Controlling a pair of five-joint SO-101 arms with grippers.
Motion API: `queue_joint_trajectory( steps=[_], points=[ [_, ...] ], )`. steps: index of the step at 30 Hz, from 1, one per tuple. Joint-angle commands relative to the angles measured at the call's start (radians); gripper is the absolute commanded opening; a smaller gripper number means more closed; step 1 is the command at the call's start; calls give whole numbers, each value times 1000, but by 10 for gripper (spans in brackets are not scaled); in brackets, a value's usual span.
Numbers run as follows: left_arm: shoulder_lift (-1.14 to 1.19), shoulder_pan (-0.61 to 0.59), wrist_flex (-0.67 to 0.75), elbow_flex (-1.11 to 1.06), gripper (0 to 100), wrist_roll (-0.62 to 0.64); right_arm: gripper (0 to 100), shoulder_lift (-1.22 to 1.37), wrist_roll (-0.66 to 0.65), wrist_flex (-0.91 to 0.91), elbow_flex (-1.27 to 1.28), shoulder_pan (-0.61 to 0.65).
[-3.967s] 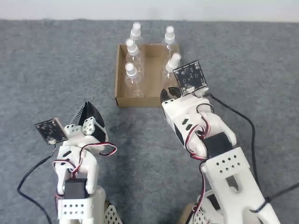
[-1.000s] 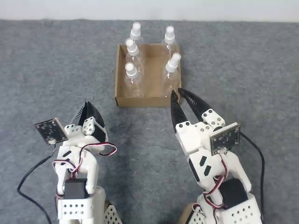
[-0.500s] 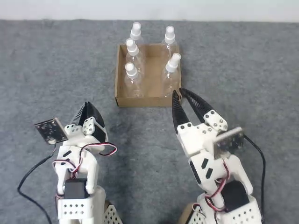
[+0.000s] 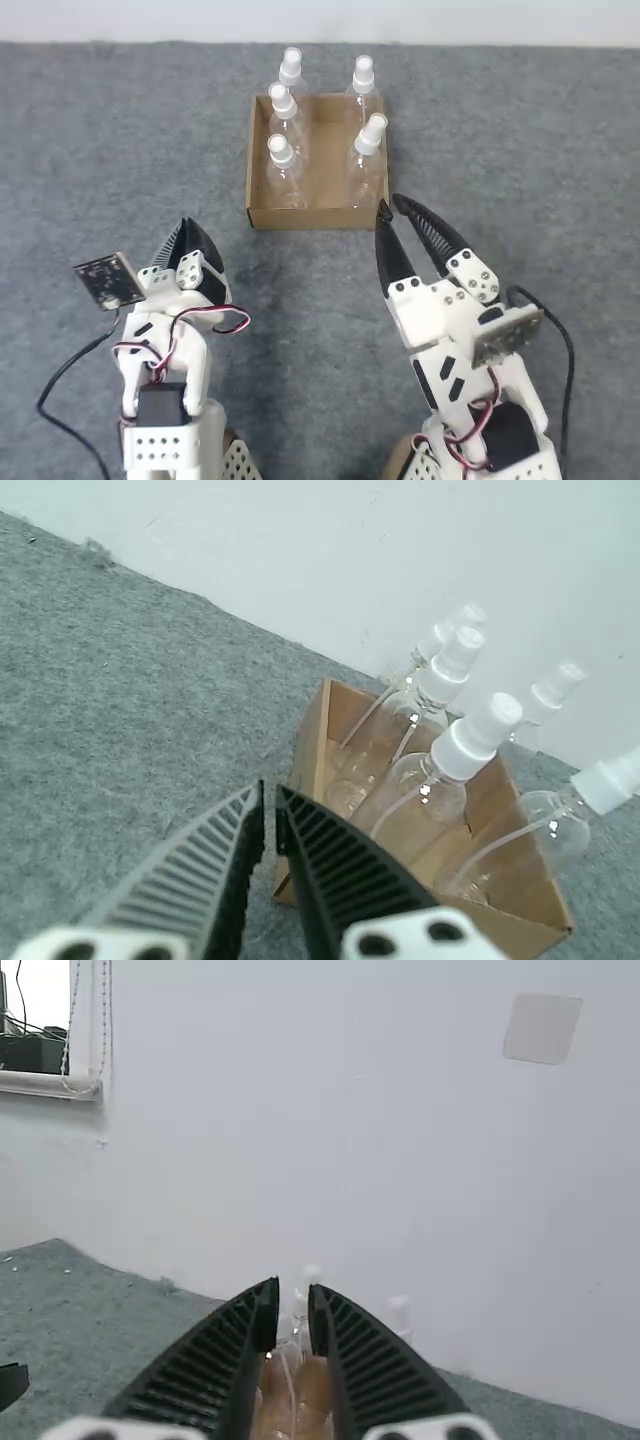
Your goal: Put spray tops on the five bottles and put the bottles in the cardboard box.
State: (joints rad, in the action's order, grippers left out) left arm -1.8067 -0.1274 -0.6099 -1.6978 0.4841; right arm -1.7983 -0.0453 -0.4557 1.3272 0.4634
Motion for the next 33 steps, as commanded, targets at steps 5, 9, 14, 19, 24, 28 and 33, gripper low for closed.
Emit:
queue_joint_trajectory(
  steps=[5,9,14,19,24,28,33],
  points=[
    [-14,3,9,13,13,-9,10,-16,-126,-7,-3,1],
    [-14,3,8,13,13,-9,10,-16,-133,-13,20,-2],
    [-14,3,8,13,13,-9,10,-16,-133,-8,77,-81],
    [-14,3,8,13,13,-9,10,-16,-133,-12,112,-143],
    [-14,3,8,13,13,-9,10,-16,-133,-12,170,-183],
    [-12,3,8,13,13,-9,10,-16,-133,-12,219,-225],
    [-12,3,8,13,13,-9,10,-16,-133,-12,276,-271]
  ],
)
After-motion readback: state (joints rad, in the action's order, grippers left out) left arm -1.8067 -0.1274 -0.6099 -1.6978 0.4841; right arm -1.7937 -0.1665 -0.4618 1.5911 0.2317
